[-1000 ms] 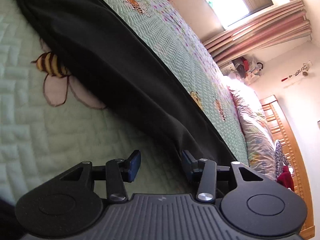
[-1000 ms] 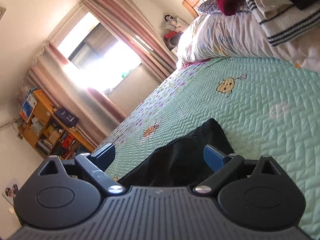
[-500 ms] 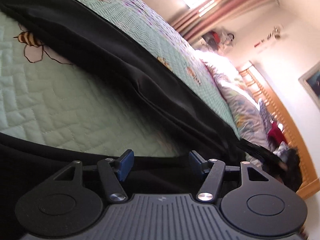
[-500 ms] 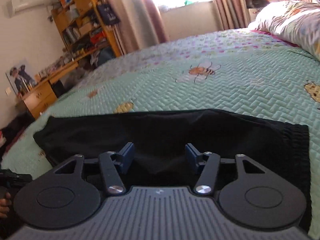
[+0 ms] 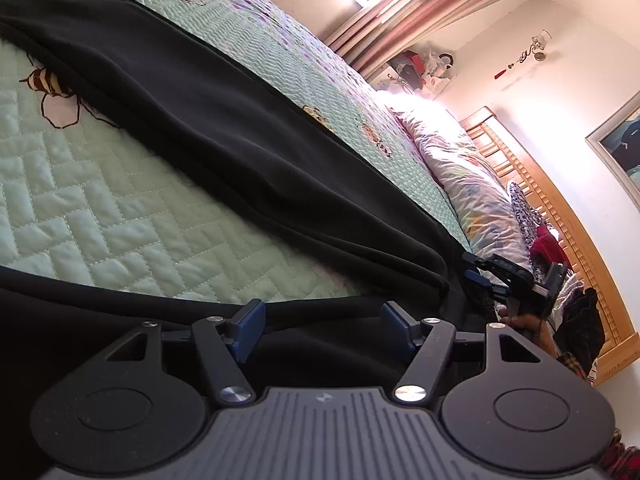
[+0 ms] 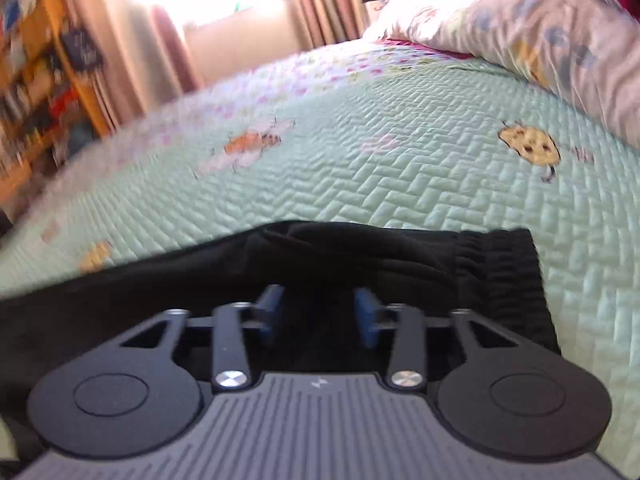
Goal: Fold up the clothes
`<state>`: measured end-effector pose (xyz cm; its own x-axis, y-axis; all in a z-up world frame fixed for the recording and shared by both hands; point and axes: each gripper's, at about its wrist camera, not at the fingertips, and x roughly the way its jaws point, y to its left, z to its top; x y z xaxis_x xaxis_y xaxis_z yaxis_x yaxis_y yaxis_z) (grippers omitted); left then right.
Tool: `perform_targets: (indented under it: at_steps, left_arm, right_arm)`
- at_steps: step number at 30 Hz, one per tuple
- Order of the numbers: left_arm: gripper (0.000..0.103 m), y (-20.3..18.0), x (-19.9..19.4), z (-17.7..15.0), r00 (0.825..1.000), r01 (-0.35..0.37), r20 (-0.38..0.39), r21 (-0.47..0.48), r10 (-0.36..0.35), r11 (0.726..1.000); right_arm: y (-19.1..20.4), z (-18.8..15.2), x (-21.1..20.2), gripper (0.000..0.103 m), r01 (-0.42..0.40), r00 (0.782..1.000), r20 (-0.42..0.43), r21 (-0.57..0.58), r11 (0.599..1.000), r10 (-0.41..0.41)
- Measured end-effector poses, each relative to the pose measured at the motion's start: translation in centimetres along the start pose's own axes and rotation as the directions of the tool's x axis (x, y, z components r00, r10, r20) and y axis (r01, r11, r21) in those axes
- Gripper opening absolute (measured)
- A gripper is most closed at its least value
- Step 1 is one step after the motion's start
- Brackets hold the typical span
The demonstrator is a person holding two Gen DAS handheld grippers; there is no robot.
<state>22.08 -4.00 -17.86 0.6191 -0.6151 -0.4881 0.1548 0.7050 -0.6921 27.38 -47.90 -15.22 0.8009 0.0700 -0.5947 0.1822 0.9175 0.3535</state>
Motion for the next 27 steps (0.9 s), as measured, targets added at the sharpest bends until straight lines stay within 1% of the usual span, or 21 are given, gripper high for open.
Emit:
perform_targets:
  at_steps: [1, 3, 4, 5, 7, 8, 9, 10, 11, 12, 13, 15, 16, 18, 20, 21, 22, 23, 25, 26, 27]
  left_arm:
    - [0.069, -0.3, -0.3, 0.2, 1.000, 0.015, 0.004, 0.004, -0.015, 1.000]
    - [0.070, -1.5, -0.5, 1.0, 0.999, 0.034, 0.012, 0.031, -0.034, 0.999]
    - [0.070, -2.3, -0.5, 1.6, 0.999, 0.040, 0.016, 0.052, -0.041, 0.998]
    - [0.070, -3.2, -0.3, 2.2, 0.999, 0.042, 0.020, 0.080, -0.043, 0.996]
    - [0.071, -6.4, 1.0, 4.2, 1.000, 0.011, 0.025, 0.203, -0.016, 0.979]
    - [0.073, -8.1, 1.6, 5.1, 1.000, -0.005, 0.029, 0.264, -0.003, 0.965]
    - [0.082, -9.7, 2.5, 6.1, 0.999, -0.023, 0.032, 0.329, 0.013, 0.944]
    - [0.086, -11.4, 4.0, 6.9, 0.999, -0.051, 0.031, 0.418, 0.042, 0.907]
    - [0.090, -13.0, 5.5, 7.7, 0.997, -0.078, 0.032, 0.502, 0.072, 0.861]
    - [0.091, -14.6, 7.2, 8.5, 0.994, -0.100, 0.033, 0.580, 0.100, 0.809]
    - [0.091, -15.6, 9.1, 9.4, 0.992, -0.110, 0.026, 0.641, 0.122, 0.760]
    - [0.091, -17.1, 12.9, 11.0, 0.989, -0.115, 0.020, 0.743, 0.150, 0.659]
    - [0.091, -17.5, 14.6, 11.7, 0.987, -0.111, 0.018, 0.784, 0.157, 0.611]
    - [0.091, -17.7, 17.7, 13.0, 0.988, -0.086, -0.001, 0.833, 0.156, 0.547]
    - [0.091, -17.6, 20.2, 13.9, 0.990, -0.052, -0.025, 0.852, 0.139, 0.522]
    - [0.091, -17.5, 21.3, 14.2, 0.988, -0.058, -0.023, 0.864, 0.153, 0.500]
    - [0.090, -17.4, 22.3, 14.3, 0.985, -0.067, -0.018, 0.876, 0.172, 0.477]
    - [0.090, -17.2, 23.3, 14.3, 0.979, -0.092, -0.002, 0.888, 0.205, 0.450]
    - [0.089, -16.6, 25.2, 13.6, 0.963, -0.116, 0.013, 0.922, 0.268, 0.370]
    - [0.085, -16.3, 26.1, 13.3, 0.955, -0.124, 0.022, 0.935, 0.297, 0.332]
    - [0.078, -16.0, 26.7, 13.0, 0.947, -0.127, 0.024, 0.944, 0.320, 0.305]
  right_arm:
    - [-0.9, -0.1, -0.9, 0.059, -0.026, 0.999, 0.032, 0.073, 0.997, 0.024]
    - [-2.6, -0.5, -2.9, 0.064, -0.082, 0.993, 0.104, 0.218, 0.973, 0.060]
    - [-3.5, -0.9, -3.8, 0.071, -0.124, 0.984, 0.162, 0.317, 0.940, 0.075]
    - [-4.4, -1.4, -4.7, 0.080, -0.171, 0.972, 0.222, 0.412, 0.895, 0.083]
    - [-5.0, -2.4, -5.0, 0.084, -0.263, 0.946, 0.307, 0.540, 0.800, 0.104]
    - [-4.8, -2.7, -4.5, 0.086, -0.314, 0.932, 0.336, 0.567, 0.762, 0.134]
    - [-4.6, -3.0, -3.9, 0.087, -0.363, 0.917, 0.365, 0.588, 0.723, 0.164]
    - [-4.2, -3.2, -2.8, 0.087, -0.399, 0.905, 0.376, 0.583, 0.708, 0.201]
    - [-3.7, -3.4, -1.7, 0.087, -0.433, 0.892, 0.385, 0.575, 0.694, 0.238]
    - [-3.3, -3.6, -0.6, 0.087, -0.467, 0.877, 0.393, 0.566, 0.679, 0.275]
    - [-3.0, -4.1, 0.5, 0.087, -0.497, 0.862, 0.398, 0.546, 0.674, 0.313]
    - [-3.0, -5.3, 2.2, 0.087, -0.531, 0.843, 0.401, 0.505, 0.680, 0.360]
    - [-3.2, -5.7, 2.8, 0.087, -0.535, 0.841, 0.389, 0.494, 0.686, 0.376]
    - [-3.6, -5.3, 3.1, 0.087, -0.558, 0.829, 0.369, 0.481, 0.676, 0.421]
    - [-3.9, -4.9, 2.5, 0.088, -0.594, 0.801, 0.399, 0.439, 0.674, 0.446]
    - [-4.0, -4.8, 2.2, 0.089, -0.593, 0.800, 0.406, 0.430, 0.681, 0.441]
    - [-4.2, -4.8, 2.3, 0.089, -0.596, 0.799, 0.403, 0.436, 0.674, 0.447]
    - [-4.4, -4.8, 2.4, 0.089, -0.600, 0.797, 0.399, 0.442, 0.667, 0.453]
    - [-4.8, -4.8, 2.7, 0.089, -0.606, 0.795, 0.396, 0.466, 0.645, 0.460]
    - [-4.8, -4.8, 2.8, 0.089, -0.608, 0.793, 0.399, 0.470, 0.640, 0.461]
    - [-4.9, -4.9, 2.8, 0.089, -0.611, 0.791, 0.402, 0.472, 0.636, 0.461]
